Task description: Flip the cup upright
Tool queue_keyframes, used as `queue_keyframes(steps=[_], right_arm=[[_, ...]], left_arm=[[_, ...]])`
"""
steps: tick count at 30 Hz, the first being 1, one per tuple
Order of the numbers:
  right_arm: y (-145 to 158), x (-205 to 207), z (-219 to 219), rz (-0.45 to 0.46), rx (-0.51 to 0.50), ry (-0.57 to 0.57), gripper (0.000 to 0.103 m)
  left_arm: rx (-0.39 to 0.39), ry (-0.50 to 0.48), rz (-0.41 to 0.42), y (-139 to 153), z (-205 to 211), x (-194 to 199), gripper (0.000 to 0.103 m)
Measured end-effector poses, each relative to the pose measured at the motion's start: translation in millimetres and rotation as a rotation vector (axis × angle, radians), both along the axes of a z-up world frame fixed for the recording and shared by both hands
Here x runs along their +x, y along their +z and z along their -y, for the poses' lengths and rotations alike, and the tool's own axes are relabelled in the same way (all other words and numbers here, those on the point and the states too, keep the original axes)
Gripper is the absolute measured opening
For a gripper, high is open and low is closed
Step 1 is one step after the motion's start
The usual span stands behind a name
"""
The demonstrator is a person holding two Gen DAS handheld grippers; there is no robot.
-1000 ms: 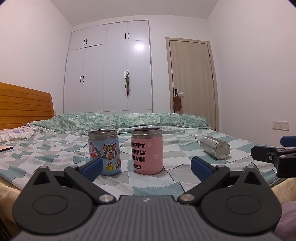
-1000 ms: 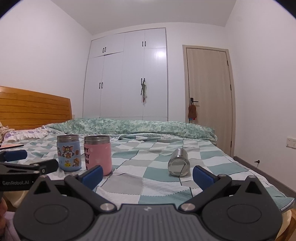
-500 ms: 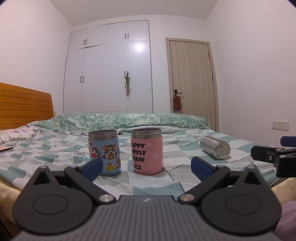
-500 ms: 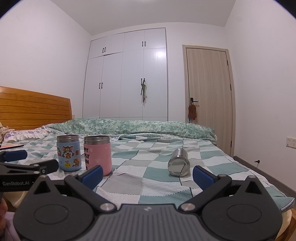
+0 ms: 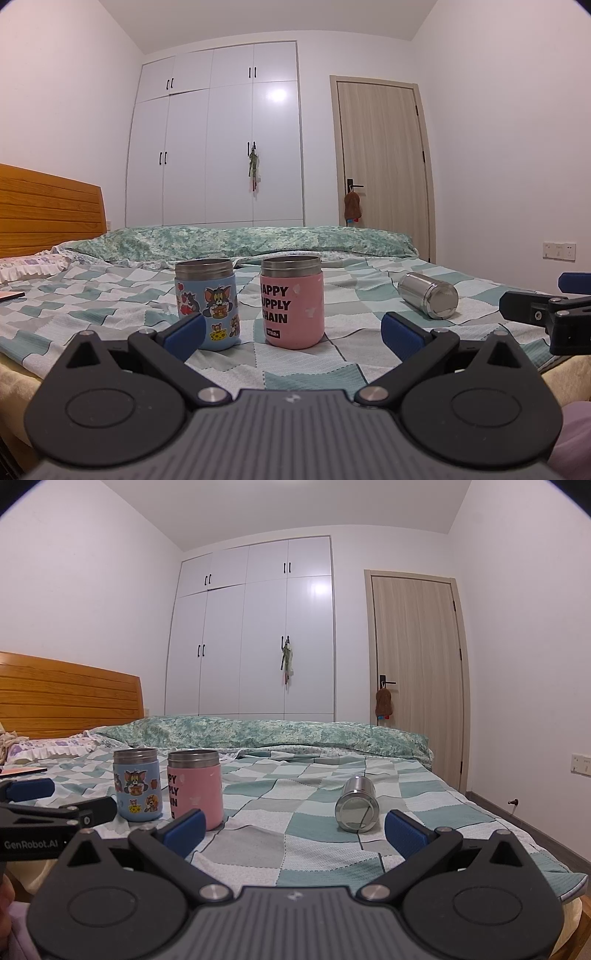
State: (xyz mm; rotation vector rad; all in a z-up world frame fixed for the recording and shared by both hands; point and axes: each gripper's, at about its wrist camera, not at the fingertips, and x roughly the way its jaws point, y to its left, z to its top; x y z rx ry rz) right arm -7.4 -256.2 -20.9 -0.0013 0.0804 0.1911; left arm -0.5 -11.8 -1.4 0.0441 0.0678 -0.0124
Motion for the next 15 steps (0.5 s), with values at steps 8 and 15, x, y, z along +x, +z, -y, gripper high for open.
queue_keyframes(steps=[8, 15], right_arm=[[-0.1, 0.1, 0.2, 0.001, 0.0, 0.0, 0.103], [-0.1, 0.0, 0.2, 0.002, 0.0, 0.0, 0.103]], left_arm=[[0.001, -0.001, 0.002, 0.3, 0.3, 0.4, 0.103], [-0.007, -0.007, 0.007, 0.3, -1.6, -0.9, 0.103]])
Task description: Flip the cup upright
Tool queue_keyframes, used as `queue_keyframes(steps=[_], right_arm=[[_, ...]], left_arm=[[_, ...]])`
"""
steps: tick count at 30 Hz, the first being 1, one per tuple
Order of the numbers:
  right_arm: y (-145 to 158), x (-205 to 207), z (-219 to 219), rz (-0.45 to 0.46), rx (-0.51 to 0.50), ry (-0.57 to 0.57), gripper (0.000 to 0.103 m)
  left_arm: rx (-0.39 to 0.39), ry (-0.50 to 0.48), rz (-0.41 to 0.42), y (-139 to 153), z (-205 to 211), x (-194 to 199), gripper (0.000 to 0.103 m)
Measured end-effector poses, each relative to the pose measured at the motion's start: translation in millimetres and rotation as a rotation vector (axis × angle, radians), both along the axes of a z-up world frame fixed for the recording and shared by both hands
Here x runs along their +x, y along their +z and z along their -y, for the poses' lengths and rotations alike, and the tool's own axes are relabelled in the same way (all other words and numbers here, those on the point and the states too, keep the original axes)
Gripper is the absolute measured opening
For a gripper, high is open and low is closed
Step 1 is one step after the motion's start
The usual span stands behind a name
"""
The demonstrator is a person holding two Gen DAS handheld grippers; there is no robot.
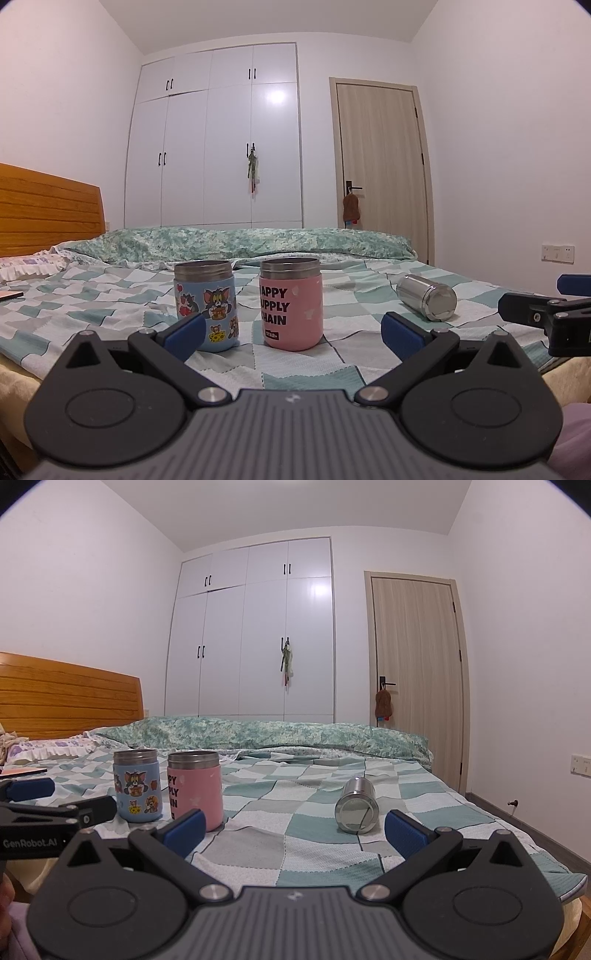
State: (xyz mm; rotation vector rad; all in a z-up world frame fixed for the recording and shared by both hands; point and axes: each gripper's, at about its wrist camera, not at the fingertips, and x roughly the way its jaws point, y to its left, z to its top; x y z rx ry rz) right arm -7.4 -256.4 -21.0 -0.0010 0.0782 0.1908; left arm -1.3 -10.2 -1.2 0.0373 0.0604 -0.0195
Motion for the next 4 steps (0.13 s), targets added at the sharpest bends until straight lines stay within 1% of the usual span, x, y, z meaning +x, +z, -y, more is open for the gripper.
queue_keyframes(steps=[4], right_arm=[[1.6, 0.4, 0.0, 0.005, 0.0, -0.001, 0.103]], left_arm=[[-0.001, 0.001, 0.0, 0.1, -0.2, -0.9, 0.103]])
